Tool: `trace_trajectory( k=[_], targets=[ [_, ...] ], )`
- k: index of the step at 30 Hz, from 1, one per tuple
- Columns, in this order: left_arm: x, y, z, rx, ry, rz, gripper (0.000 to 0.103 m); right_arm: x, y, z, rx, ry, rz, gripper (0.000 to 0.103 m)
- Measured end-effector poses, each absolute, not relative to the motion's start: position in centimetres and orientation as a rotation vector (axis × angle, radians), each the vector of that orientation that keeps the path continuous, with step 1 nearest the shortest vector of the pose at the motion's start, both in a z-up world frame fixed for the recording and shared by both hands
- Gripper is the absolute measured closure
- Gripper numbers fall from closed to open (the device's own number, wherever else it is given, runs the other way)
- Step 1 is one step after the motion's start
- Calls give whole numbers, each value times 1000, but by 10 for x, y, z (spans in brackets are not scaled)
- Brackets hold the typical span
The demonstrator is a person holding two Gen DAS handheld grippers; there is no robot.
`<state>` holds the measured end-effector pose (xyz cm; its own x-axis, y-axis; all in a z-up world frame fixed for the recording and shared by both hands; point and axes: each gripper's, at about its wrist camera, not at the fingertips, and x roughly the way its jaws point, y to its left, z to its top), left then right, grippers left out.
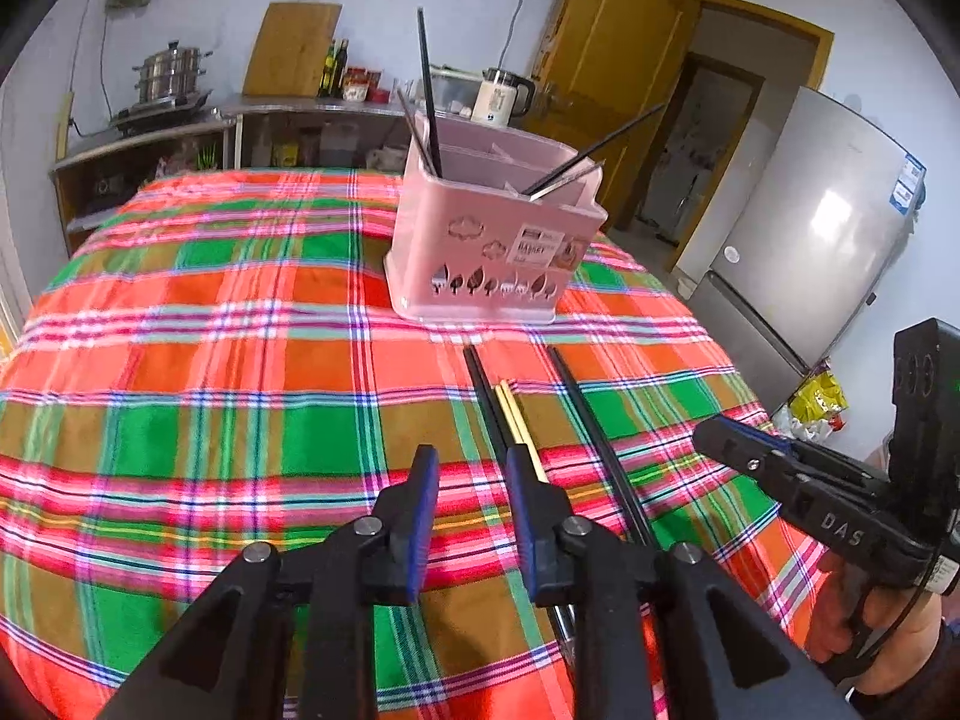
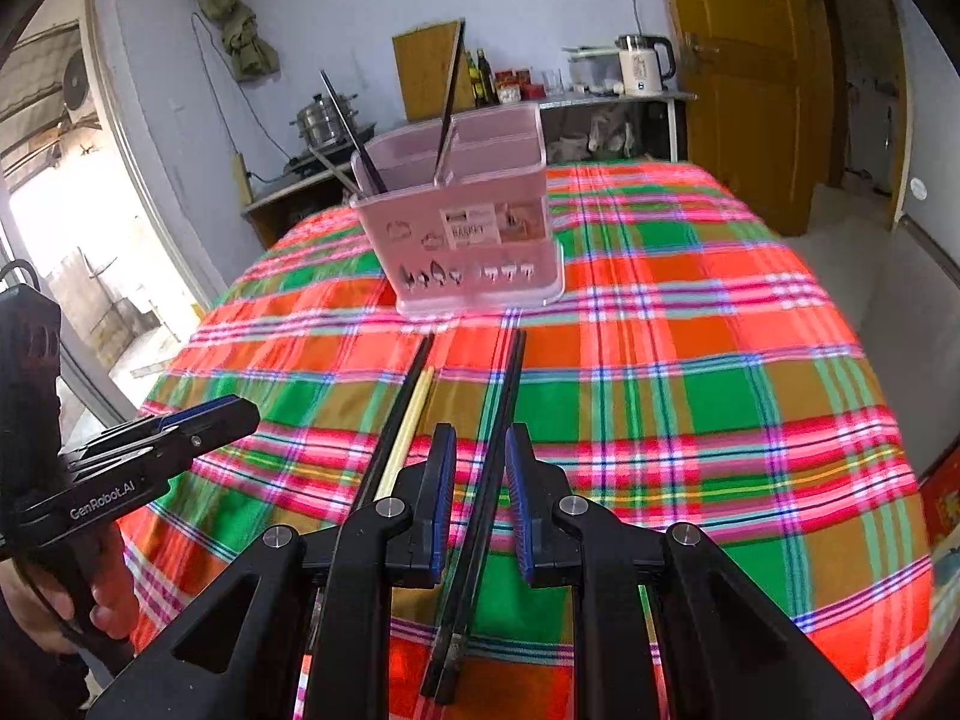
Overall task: Organize utensils
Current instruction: 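Withdraw both open tools back toward the remaining chopsticks, then close the left tool on a black chopstick while the right tool grasps another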
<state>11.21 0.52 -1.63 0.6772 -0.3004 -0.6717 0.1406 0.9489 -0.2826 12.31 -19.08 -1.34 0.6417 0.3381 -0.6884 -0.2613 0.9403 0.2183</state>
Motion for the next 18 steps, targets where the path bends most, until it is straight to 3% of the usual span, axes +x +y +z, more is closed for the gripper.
trace_trajectory(
  k=[18],
  targets=[
    [162, -14, -59, -244, 907, -245, 80, 167, -180, -61, 89, 944, 299, 86]
  ],
)
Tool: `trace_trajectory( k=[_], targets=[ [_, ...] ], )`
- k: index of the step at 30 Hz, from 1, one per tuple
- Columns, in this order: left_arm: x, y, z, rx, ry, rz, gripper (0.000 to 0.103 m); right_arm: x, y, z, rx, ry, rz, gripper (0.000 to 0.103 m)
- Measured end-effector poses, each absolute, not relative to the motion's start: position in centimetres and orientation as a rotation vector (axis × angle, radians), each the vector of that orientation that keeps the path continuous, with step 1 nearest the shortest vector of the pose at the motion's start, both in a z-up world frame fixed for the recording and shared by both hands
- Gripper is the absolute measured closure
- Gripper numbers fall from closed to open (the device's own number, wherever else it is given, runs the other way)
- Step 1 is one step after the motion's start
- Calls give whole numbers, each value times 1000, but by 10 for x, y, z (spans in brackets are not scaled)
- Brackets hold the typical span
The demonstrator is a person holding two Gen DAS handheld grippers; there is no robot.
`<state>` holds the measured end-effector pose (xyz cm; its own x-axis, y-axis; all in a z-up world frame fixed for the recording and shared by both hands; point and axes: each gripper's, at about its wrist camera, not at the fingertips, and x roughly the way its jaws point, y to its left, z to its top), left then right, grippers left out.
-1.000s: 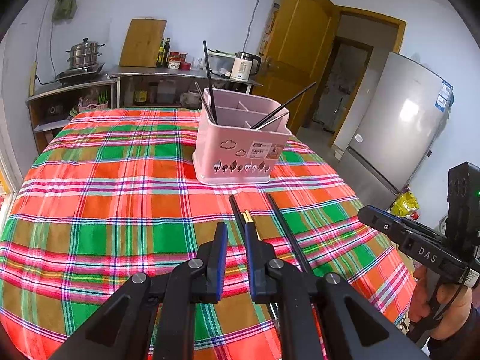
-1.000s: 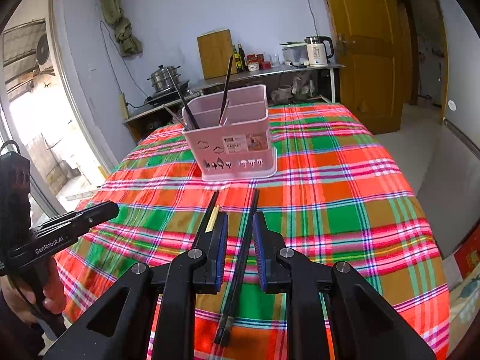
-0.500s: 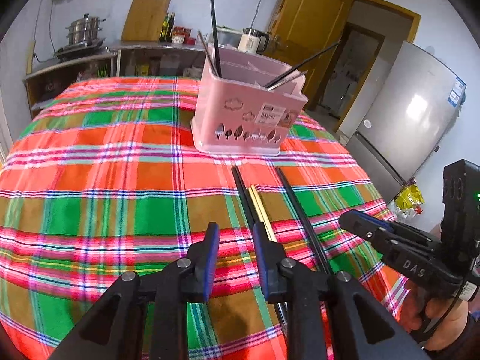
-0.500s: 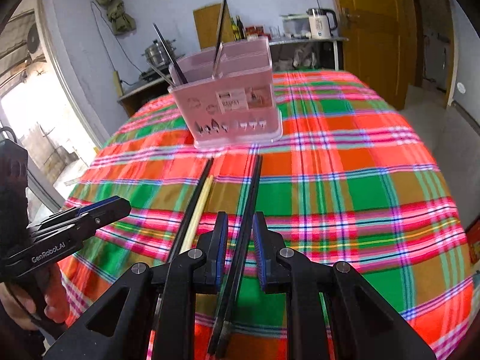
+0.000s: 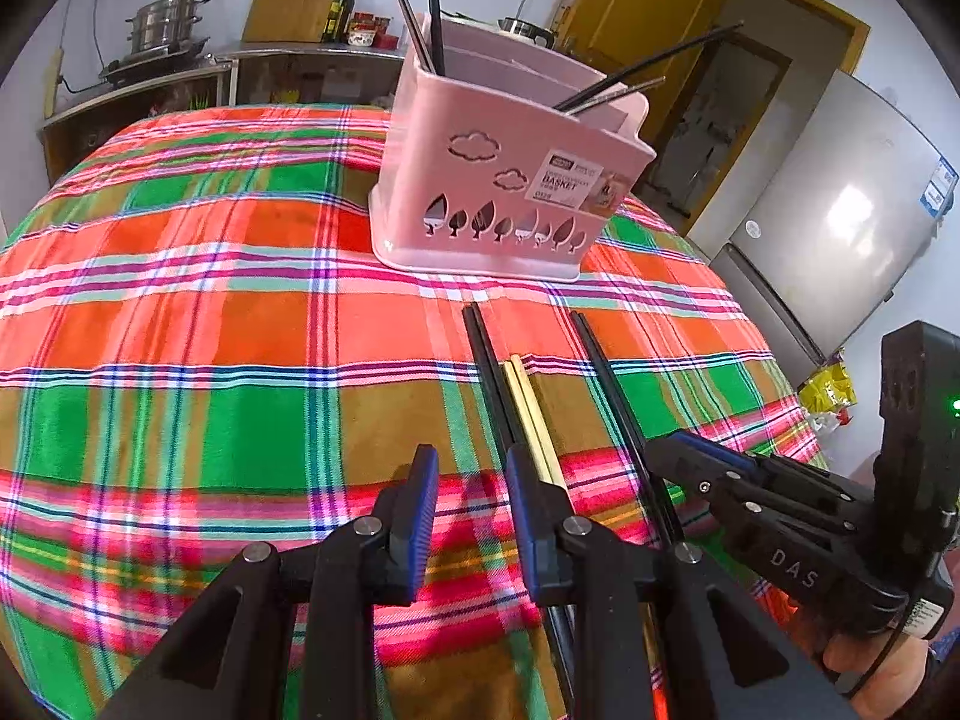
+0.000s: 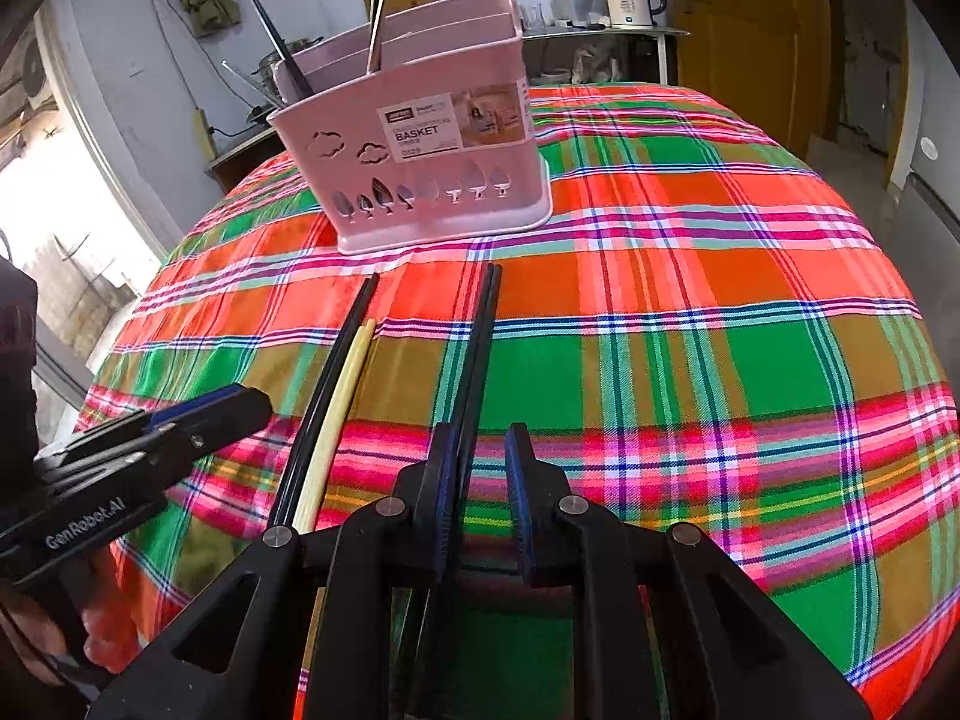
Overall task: Organize utensils
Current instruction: 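Close the left tool on a black chopstick while the right tool grasps another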
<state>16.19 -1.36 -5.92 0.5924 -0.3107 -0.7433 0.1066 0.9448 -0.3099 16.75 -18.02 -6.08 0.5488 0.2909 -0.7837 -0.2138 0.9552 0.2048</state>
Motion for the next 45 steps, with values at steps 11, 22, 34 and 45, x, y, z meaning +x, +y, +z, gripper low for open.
trace_trajectory(
  k=[11, 22, 34, 45],
  targets=[
    [170, -27, -67, -208, 918, -221, 80, 167, -189, -62, 82, 952, 283, 86],
    [169, -37, -67, -130, 910, -177, 76, 165, -193, -62, 101, 955, 278, 86],
    [153, -11, -66, -120, 916, -75, 98, 157, -204, -61, 75, 964, 272, 94],
    [138, 33, -64, -235, 947, -72, 97, 152, -215, -58, 98, 987, 263, 94]
  ],
)
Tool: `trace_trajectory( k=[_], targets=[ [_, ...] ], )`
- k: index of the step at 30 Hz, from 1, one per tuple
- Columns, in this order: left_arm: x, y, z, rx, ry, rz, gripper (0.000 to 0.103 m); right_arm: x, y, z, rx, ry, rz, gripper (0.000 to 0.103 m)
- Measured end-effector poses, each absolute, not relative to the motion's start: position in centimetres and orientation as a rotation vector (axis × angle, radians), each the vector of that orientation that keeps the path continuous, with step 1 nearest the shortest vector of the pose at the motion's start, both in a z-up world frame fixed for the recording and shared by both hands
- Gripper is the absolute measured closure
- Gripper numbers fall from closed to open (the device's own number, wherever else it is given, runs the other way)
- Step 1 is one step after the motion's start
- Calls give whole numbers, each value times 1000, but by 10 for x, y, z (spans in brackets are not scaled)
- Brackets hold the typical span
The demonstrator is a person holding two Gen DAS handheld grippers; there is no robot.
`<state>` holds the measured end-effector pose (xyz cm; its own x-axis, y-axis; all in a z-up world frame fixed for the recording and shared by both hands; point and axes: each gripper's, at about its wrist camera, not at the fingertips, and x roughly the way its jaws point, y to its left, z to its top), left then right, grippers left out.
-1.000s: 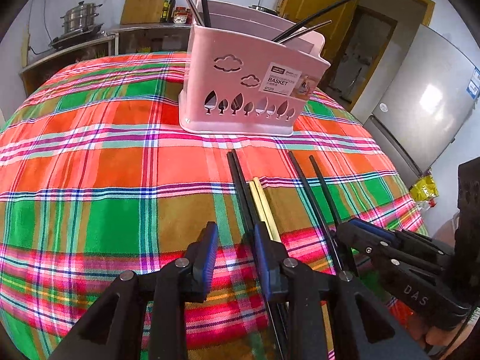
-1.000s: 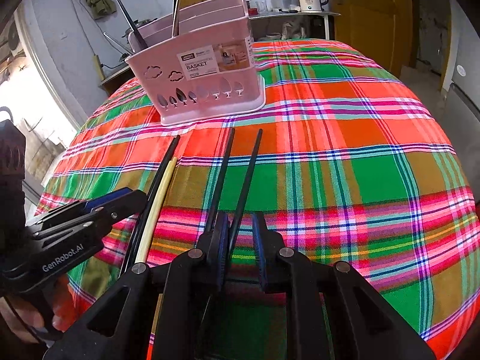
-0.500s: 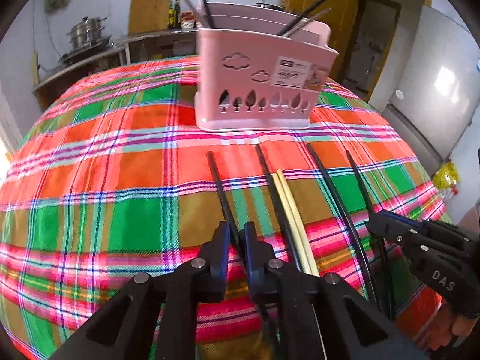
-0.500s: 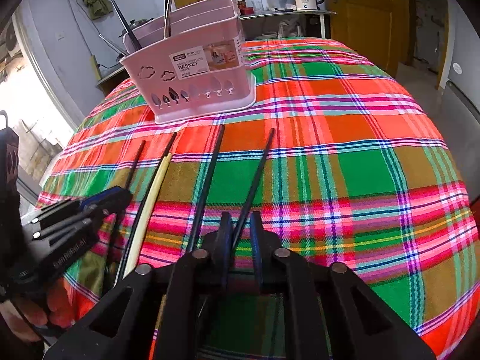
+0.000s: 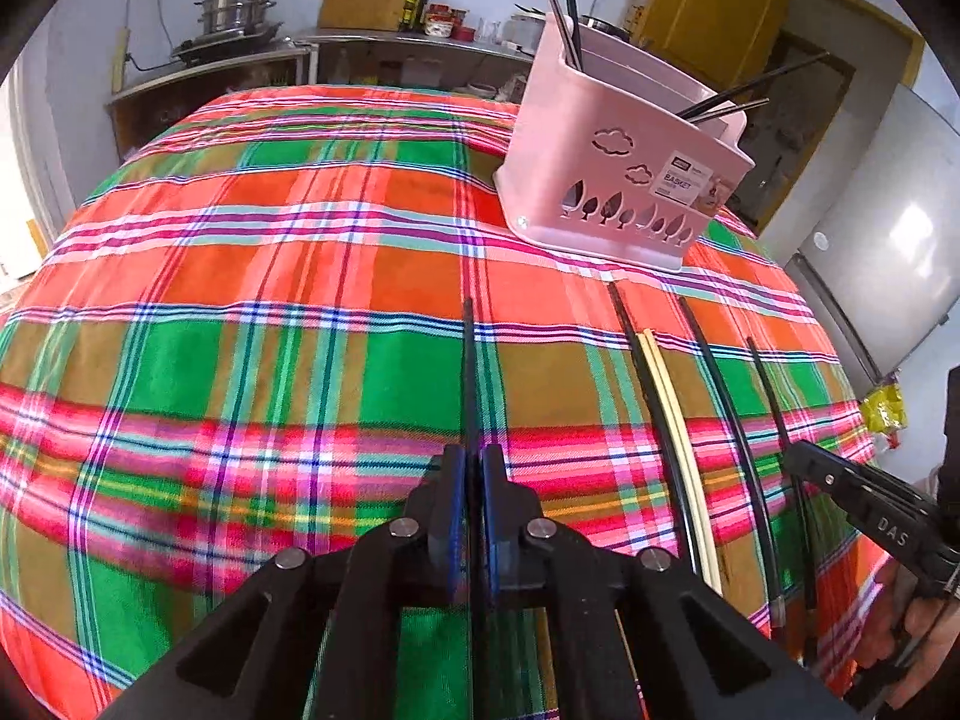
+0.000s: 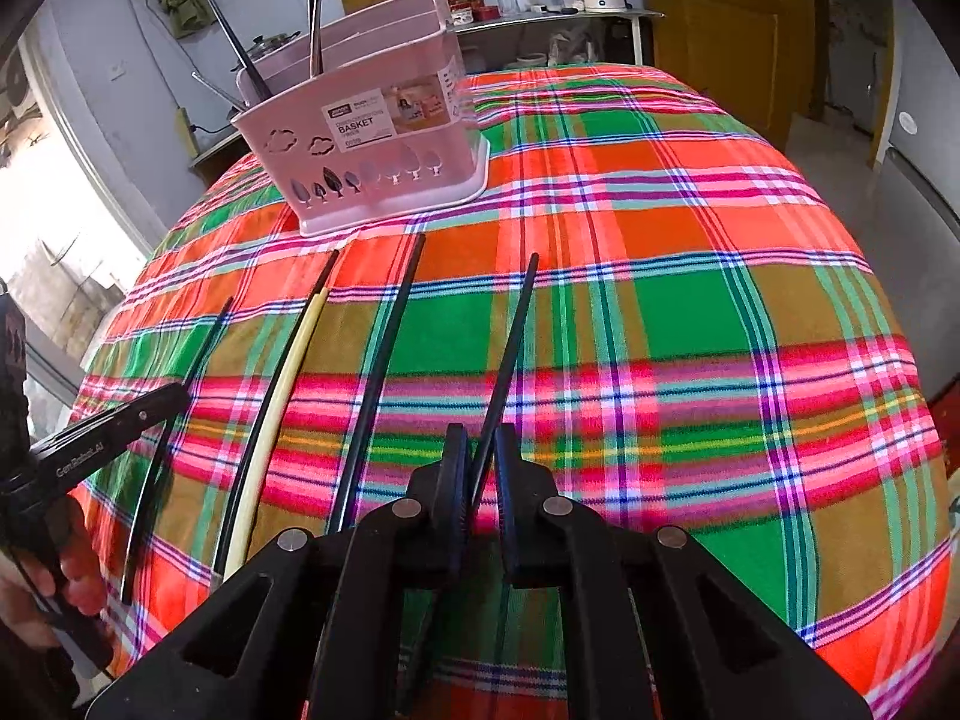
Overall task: Organize utensils
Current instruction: 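Close the left tool on a black chopstick while the right tool grasps another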
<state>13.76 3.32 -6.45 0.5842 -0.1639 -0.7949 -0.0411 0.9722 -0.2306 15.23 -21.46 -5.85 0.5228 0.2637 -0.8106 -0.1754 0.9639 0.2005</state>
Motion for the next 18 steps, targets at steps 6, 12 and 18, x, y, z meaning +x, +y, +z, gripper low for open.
trace_trajectory(
  k=[6, 12, 18],
  targets=[
    [158, 35, -65, -228, 975, -101, 97, 170, -210, -55, 95, 985, 257, 93],
    [176, 30, -64, -193, 1003, -135, 95, 189, -210, -61, 97, 1019, 247, 93],
    [186, 22, -63, -114, 1028, -142, 95, 201, -209, -61, 110, 1040, 247, 93]
  ],
)
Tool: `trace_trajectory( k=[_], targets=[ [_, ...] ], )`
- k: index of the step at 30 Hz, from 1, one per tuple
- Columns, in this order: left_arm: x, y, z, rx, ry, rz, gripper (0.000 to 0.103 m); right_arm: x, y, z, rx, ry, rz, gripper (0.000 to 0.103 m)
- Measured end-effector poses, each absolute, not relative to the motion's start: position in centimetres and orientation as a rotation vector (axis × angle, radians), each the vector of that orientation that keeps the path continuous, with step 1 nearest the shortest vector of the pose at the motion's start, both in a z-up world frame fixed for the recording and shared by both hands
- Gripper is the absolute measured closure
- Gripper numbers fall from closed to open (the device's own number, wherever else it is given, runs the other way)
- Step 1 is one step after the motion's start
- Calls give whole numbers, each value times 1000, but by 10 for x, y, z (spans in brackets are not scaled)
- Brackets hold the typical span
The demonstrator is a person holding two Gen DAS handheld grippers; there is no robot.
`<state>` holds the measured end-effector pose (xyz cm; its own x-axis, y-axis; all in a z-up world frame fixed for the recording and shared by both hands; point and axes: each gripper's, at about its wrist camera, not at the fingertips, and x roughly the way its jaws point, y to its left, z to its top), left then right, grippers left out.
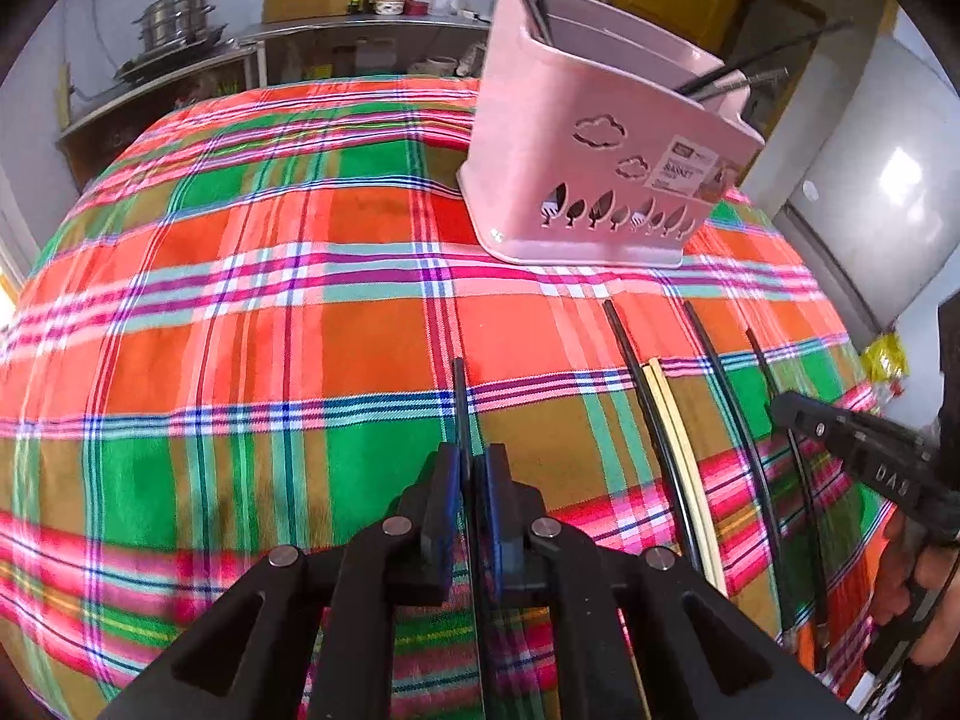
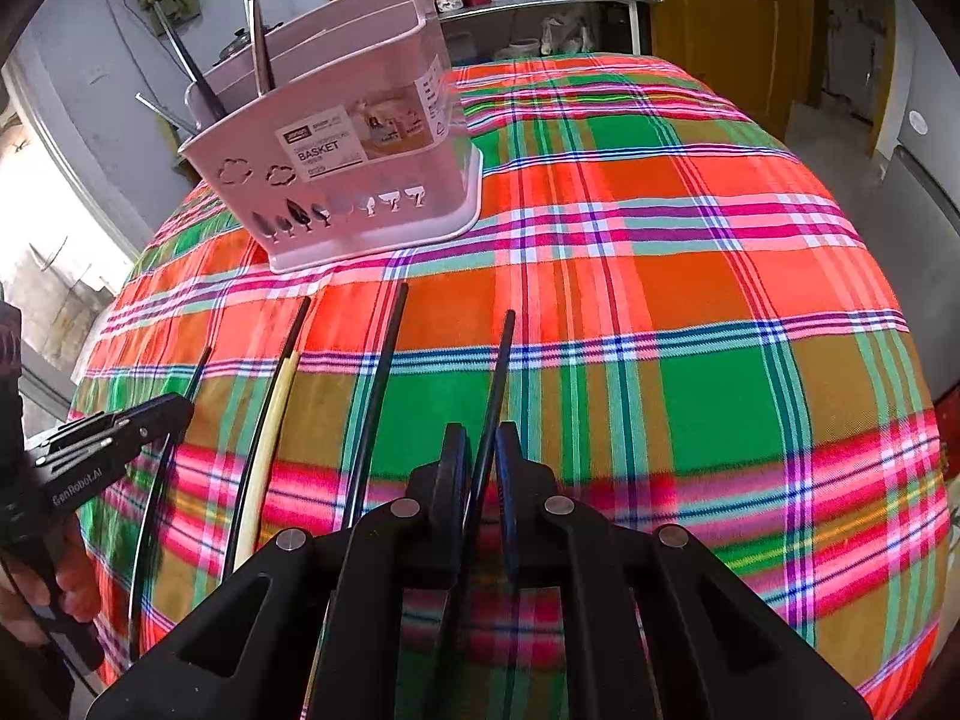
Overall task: Organize utensils
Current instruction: 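Close the left tool on a black chopstick while the right tool grasps another, then lift the black chopsticks with both tools and carry them over the basket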
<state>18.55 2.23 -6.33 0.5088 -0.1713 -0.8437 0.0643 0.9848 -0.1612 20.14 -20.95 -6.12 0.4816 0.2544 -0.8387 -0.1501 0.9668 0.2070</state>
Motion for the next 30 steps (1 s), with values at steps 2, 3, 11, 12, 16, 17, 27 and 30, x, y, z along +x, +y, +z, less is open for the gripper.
trace_trajectory(
  k=[2, 3, 11, 12, 16, 17, 27, 30],
  targets=[
    [187, 19, -62, -90, 1037, -140, 95, 204, -208, -61, 104, 1045, 252, 94],
    [189, 19, -62, -91, 1041, -139, 95, 204, -207, -61, 98, 1047, 254, 96],
    [191, 25, -52, -132, 1043, -125, 98, 199, -201, -45, 91, 1017, 298, 98],
    [190, 26, -46, -137, 1030, -128, 98, 197, -201, -40, 88, 1004, 300, 98],
    [185, 27, -20, -137, 977, -143, 98, 193, -202, -18, 91, 956, 312, 98],
    [184, 27, -10, -137, 956, -150, 99, 192, -202, -10, 90, 939, 312, 98],
    [172, 19, 74, -110, 782, -198, 99, 182, -205, 61, 83, 775, 335, 98],
    [171, 16, 94, -103, 745, -212, 99, 178, -205, 75, 81, 738, 338, 98]
  ],
)
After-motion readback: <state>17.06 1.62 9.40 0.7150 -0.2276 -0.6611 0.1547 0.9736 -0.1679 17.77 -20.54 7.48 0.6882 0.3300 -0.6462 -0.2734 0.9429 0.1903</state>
